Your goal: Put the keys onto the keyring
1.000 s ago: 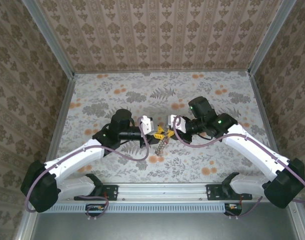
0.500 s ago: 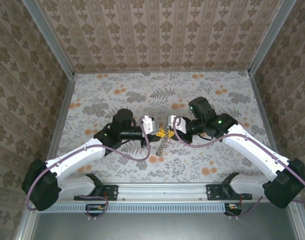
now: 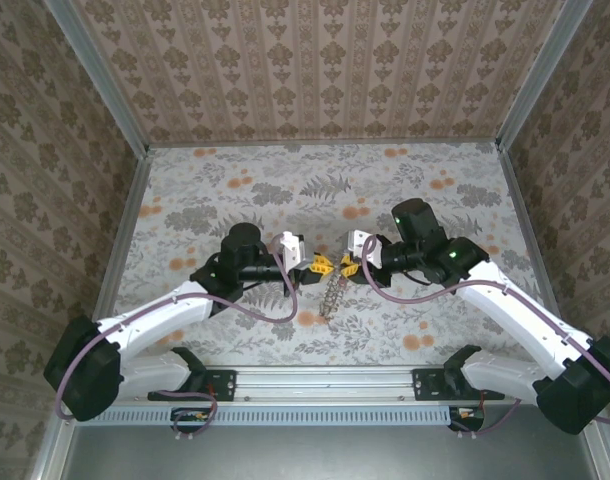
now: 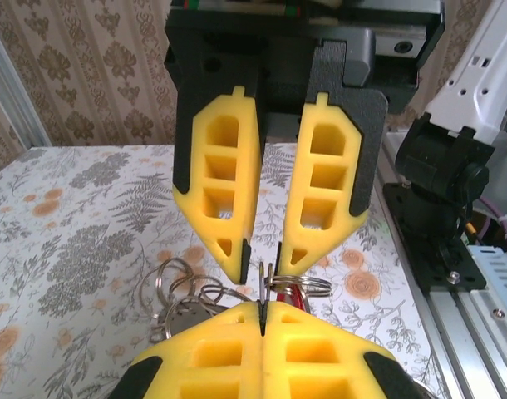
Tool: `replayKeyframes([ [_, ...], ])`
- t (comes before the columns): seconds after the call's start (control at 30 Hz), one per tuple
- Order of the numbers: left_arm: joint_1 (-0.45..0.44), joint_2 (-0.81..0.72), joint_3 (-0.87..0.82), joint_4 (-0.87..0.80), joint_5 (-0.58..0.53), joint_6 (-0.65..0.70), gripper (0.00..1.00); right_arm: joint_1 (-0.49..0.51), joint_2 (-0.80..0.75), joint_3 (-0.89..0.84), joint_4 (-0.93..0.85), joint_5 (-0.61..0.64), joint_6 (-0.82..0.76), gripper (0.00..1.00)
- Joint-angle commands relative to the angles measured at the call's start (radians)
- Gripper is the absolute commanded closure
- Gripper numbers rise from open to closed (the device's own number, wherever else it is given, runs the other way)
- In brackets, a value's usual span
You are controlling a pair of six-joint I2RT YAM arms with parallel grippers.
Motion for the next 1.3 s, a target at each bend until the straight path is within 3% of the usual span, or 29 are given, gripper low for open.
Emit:
replayKeyframes([
  [0.0, 0.005, 0.009, -0.005, 0.152, 0.075, -0.063, 1.0, -0.008, -0.008, -0.016, 0.04, -0.036, 0.026, 0.8],
  [0.2, 0.004, 0.033, -0.024, 0.255, 0.092, -0.098, 1.0, -0.008, 0.023, -0.01, 0.058, -0.065, 0.033, 0.86],
  [0.3, 0.005, 0.041, -0.033, 0.302, 0.084, -0.107, 1.0, -0.008, 0.036, -0.017, 0.092, -0.08, 0.053, 0.84],
  [0.33, 0.004, 0.044, -0.033, 0.306, 0.082, -0.107, 1.0, -0.008, 0.037, -0.024, 0.115, -0.086, 0.066, 0.87],
  [0.37, 0.003, 0.046, -0.031, 0.298, 0.083, -0.105, 1.0, -0.008, 0.038, -0.031, 0.134, -0.091, 0.078, 1.0],
  [0.43, 0.002, 0.042, -0.022, 0.245, 0.082, -0.077, 1.0, -0.009, 0.041, -0.028, 0.143, -0.086, 0.085, 1.0],
  [0.53, 0.003, 0.005, 0.02, 0.011, 0.024, 0.027, 0.98, -0.008, 0.041, -0.007, 0.096, -0.055, 0.049, 1.0],
  [0.57, 0.003, -0.005, 0.04, -0.103, 0.004, 0.077, 0.89, -0.008, 0.043, 0.006, 0.063, -0.041, 0.028, 1.0],
  [0.67, 0.006, -0.032, 0.076, -0.279, -0.028, 0.174, 0.76, -0.008, 0.044, 0.042, -0.021, -0.011, -0.026, 1.0],
  [0.87, 0.007, -0.013, 0.105, -0.31, -0.061, 0.183, 0.68, -0.004, 0.051, 0.08, -0.093, -0.015, -0.061, 1.0],
  [1.27, -0.008, 0.039, 0.17, -0.274, -0.017, 0.162, 0.67, 0.016, 0.058, 0.091, -0.115, 0.008, -0.071, 1.0],
])
